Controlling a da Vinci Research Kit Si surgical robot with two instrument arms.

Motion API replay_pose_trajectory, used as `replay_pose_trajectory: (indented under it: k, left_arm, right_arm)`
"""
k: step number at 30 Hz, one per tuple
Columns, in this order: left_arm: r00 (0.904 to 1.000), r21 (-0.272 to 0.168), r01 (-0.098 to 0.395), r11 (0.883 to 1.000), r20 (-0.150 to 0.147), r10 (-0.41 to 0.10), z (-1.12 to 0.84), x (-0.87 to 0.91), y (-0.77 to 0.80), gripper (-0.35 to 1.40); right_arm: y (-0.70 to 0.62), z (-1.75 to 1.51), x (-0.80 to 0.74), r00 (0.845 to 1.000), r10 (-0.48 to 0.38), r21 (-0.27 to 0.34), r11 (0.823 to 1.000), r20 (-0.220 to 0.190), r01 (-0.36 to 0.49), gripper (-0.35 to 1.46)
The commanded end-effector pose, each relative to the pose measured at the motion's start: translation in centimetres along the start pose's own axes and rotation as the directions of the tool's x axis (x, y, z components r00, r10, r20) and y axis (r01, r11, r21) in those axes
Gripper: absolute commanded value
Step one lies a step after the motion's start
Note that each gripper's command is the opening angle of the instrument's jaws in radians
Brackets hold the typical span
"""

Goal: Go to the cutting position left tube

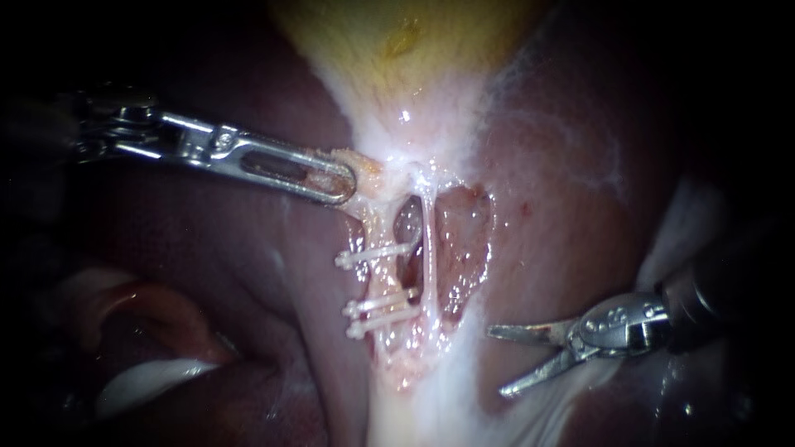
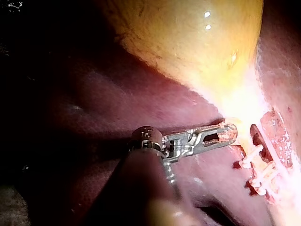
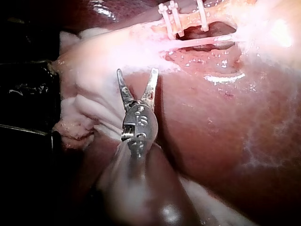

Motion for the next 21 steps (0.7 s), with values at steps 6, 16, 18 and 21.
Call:
replay_pose_trajectory:
  k: [6,16,18,21]
  left_arm:
    - [1.0,0.003,0.001,1.0,-0.002,-0.001,-0.06,0.01,-0.04,-0.23]
    - [0.9997,0.003,0.022,1.0,0.007,-0.022,-0.39,-0.17,-0.23,-0.23]
    - [0.9996,0.002,0.02,1.0,0.021,-0.02,-0.48,-0.21,-0.26,-0.23]
    - [0.9995,0.002,0.015,1.0,0.03,-0.015,-0.6,-0.27,-0.3,-0.18]
  right_arm:
    - [0.0,0.0,0.0,1.0,0.001,-0.001,1.0,0.0,-0.001,1.4]
    - [-0.01,0.0,0.01,1.0,0.0,-0.001,1.0,0.0,0.0,1.4]
    - [-0.01,0.0,0.01,1.0,0.0,-0.001,1.0,0.0,0.0,1.4]
    - [-0.01,0.0,0.01,1.0,0.0,0.0,1.0,0.0,0.0,1.4]
